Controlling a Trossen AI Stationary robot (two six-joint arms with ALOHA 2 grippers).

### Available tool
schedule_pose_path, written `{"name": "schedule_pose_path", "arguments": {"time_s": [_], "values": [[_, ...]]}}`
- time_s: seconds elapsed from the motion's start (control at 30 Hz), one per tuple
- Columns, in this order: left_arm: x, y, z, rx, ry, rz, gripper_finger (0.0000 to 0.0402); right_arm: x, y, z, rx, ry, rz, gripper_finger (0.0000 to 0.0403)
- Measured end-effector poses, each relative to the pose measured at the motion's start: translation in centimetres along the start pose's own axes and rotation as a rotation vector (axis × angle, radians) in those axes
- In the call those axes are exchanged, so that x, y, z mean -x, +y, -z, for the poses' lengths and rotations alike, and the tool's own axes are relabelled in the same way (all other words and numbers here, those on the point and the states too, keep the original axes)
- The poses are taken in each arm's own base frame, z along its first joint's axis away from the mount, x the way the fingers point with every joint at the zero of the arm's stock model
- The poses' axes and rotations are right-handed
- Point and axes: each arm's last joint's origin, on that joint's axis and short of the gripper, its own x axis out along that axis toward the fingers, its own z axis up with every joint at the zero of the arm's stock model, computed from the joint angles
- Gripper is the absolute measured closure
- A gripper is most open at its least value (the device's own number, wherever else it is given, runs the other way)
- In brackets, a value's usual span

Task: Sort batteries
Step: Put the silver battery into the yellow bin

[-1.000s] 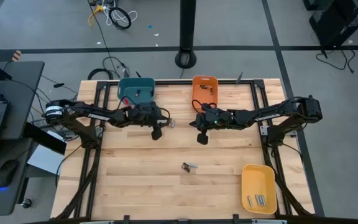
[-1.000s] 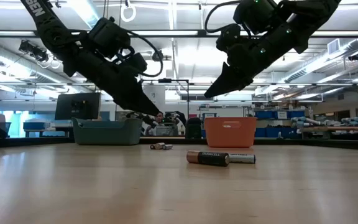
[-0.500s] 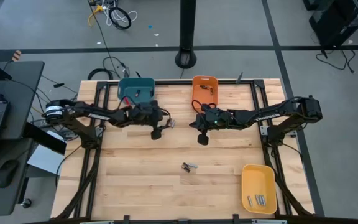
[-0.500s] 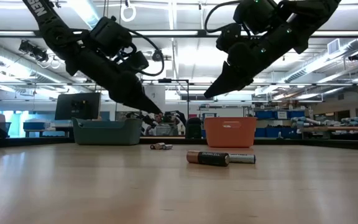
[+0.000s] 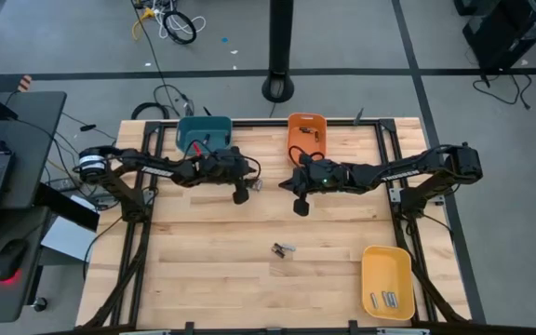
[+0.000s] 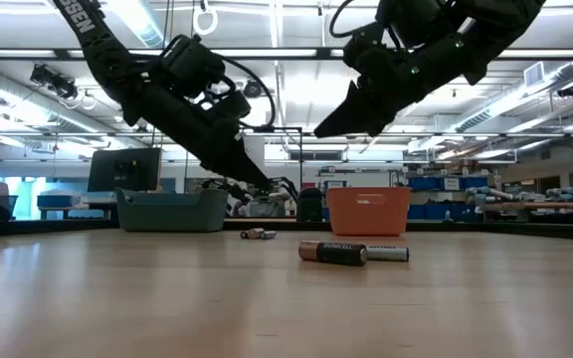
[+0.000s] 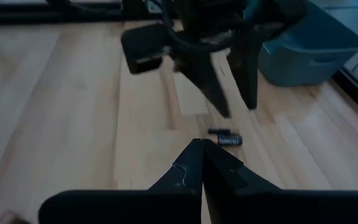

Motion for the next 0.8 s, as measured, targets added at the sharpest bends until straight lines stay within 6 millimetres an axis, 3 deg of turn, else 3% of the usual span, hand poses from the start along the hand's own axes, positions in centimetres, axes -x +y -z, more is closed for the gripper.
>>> {"name": "schedule_pose_path", "arguments": {"time_s": [0.13, 0.2, 0.53, 0.8], "values": [[-0.5, -0.3, 0.2, 0.011, 0.008, 0.089, 0.0368, 0.0, 0.0, -0.2, -0.008, -0.017, -0.004, 0.0385], [-1.0, -0.3, 0.0, 0.094, 0.059, 0.096, 0.0391, 0.0, 0.0, -0.2, -0.02, -0.017, -0.005, 0.0385], [-4.4, -0.3, -3.1, 0.296, 0.39, 0.024, 0.0323, 0.0, 0.0, -0.1, -0.027, -0.012, -0.005, 0.0384], [-5.5, -0.1, -4.1, 0.369, 0.496, -0.046, 0.0276, 0.0, 0.0, 0.2, -0.022, 0.02, -0.005, 0.0387]]}}
